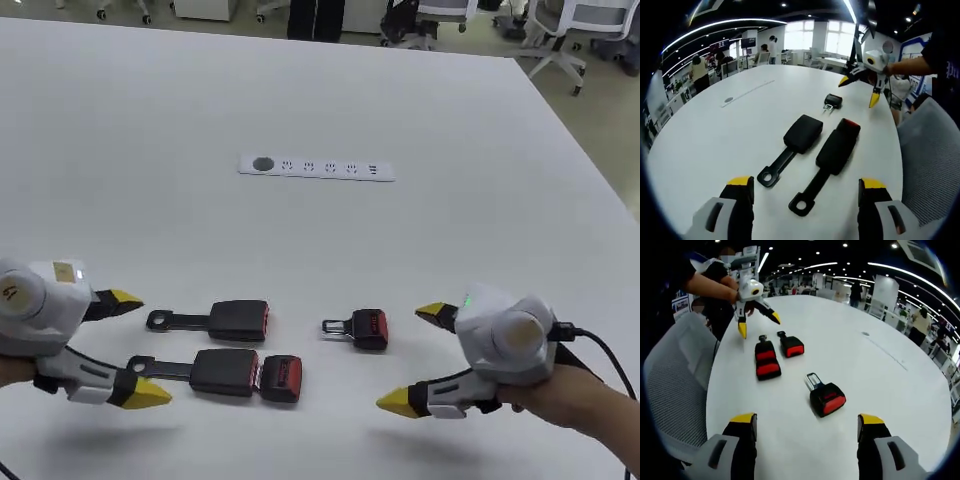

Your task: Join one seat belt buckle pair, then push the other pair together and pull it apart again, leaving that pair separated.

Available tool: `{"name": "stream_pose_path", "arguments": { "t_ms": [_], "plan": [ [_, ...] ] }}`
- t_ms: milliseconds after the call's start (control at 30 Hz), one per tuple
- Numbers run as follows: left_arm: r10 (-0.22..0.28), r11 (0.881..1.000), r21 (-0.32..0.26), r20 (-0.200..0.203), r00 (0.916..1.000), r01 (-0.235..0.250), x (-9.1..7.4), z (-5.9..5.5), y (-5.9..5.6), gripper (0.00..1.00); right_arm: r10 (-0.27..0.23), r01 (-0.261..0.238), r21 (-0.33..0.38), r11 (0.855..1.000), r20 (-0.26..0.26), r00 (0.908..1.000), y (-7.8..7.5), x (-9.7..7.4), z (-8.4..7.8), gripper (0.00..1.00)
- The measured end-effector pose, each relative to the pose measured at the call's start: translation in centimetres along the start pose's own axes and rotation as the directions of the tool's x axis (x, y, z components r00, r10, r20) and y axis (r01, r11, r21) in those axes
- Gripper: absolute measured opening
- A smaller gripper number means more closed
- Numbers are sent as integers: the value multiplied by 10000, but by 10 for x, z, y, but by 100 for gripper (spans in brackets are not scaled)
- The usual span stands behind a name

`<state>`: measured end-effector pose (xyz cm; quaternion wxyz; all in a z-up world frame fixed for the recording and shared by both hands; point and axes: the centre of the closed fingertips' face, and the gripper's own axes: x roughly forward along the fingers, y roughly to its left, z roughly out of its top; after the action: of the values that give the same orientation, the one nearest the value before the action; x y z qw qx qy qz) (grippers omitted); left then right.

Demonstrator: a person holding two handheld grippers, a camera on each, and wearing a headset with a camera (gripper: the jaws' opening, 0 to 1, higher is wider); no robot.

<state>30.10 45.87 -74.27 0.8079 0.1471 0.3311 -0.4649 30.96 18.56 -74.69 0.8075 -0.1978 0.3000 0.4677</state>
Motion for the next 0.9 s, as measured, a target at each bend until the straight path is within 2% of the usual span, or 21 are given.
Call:
{"name": "stream_pose_path", "arguments": {
  "t_ms": [33,67,167,333,500,600,733,900],
  "plan": [
    [29,10000,-28,53,10000,-29,-1,0,0,89,-62,62,67,10000,44,10000,1,0,-2,85],
    [157,9998,-132,265,9995,-154,-1,-2,3,90,-164,163,118,9998,125,9998,2,0,-2,85],
    [400,9986,-390,811,9959,-369,-4,-1,3,95,-427,407,422,9983,480,9979,6,-1,-2,88],
    [578,9968,-616,1287,9900,-502,-5,1,-7,98,-601,558,561,9969,794,9950,15,0,-3,93],
    [643,9919,-1201,2017,9773,-405,-2,10,-16,100,-751,671,784,9947,1035,9918,21,-3,3,98],
    [655,9906,-1315,2235,9725,-365,-1,16,-21,100,-859,762,850,9935,1165,9895,21,-2,3,99],
    [814,9906,-1271,2502,9648,-507,-2,22,-21,100,-880,783,851,9933,1173,9892,21,-2,0,99],
    [751,9909,-1269,2512,9650,-441,-2,19,-21,100,-923,810,923,9924,1249,9879,21,-1,-3,99]
  ]
}}
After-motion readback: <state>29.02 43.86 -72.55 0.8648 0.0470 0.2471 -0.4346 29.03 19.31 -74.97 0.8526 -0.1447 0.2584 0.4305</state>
